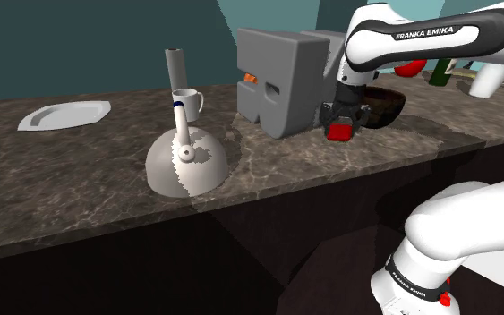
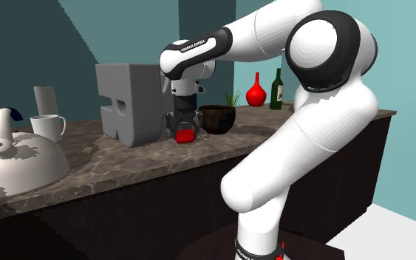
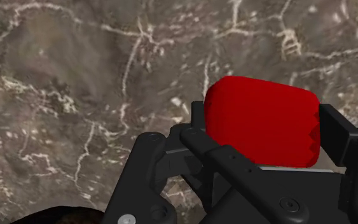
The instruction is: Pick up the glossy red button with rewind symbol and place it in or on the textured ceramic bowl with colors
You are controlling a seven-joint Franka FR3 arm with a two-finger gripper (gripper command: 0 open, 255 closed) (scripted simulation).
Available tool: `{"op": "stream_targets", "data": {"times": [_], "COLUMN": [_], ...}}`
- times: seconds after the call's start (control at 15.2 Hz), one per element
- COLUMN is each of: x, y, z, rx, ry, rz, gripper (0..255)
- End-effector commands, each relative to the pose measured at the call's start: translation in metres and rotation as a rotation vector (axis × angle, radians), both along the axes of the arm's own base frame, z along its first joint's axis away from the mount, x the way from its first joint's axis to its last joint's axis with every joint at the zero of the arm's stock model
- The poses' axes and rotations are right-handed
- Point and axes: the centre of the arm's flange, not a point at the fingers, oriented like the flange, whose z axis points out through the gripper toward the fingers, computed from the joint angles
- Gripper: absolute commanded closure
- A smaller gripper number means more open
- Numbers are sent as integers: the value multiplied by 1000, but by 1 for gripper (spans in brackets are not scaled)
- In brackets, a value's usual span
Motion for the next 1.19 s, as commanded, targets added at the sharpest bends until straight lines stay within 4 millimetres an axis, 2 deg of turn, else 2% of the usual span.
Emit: {"op": "stream_targets", "data": {"times": [0.0, 1.12], "x": [0, 0], "y": [1, 1], "z": [9, 99], "rx": [0, 0], "ry": [0, 0], "rz": [0, 0], "gripper": [255, 255]}}
